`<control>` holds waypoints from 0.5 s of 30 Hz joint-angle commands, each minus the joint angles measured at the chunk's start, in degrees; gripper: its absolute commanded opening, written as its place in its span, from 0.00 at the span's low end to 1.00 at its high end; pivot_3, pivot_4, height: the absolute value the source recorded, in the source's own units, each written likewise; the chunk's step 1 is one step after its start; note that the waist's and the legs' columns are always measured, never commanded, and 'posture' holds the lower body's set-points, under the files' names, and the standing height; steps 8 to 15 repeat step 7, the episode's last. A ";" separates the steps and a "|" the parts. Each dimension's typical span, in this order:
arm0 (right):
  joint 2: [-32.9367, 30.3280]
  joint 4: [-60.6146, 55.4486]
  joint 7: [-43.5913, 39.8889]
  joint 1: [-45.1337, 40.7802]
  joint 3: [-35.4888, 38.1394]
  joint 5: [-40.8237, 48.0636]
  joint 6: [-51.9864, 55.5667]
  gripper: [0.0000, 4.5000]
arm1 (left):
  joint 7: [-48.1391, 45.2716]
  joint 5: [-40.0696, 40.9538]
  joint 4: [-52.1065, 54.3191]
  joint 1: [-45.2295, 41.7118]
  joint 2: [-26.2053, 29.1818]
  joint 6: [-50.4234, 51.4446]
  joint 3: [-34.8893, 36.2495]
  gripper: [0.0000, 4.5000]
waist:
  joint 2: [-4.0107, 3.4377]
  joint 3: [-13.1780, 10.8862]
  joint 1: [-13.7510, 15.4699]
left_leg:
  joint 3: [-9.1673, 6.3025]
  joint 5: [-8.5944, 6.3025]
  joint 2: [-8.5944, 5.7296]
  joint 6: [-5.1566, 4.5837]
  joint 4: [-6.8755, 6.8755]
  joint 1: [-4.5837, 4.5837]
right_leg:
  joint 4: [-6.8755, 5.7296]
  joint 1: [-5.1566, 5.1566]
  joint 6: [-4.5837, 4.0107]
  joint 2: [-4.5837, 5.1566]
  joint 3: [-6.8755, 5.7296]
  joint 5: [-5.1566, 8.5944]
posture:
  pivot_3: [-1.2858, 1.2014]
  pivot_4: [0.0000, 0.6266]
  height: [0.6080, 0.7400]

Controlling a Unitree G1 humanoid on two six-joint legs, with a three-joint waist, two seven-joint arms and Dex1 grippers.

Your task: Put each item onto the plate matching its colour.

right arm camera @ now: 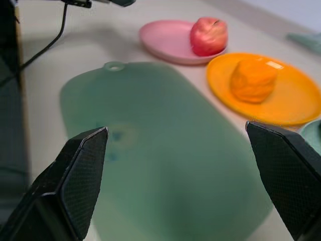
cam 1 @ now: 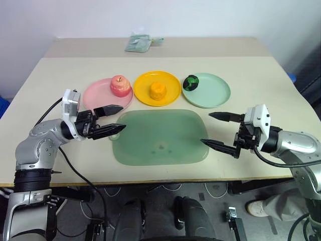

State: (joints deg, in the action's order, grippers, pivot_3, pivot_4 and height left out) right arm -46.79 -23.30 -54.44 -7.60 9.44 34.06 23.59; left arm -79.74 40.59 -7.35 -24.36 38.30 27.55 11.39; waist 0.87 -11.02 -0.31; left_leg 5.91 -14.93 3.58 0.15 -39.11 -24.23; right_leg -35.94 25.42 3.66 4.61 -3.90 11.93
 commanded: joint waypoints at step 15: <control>-1.70 -6.10 1.79 2.39 4.22 2.08 4.46 1.00 | -0.38 0.84 1.20 1.26 -0.56 0.31 -0.25 1.00 | 0.01 0.00 0.44 | 0.00 -0.01 0.01 -0.03 -0.01 -0.05 | 0.03 0.05 -0.01 -0.02 0.00 0.00 | 0.52 0.24 1.00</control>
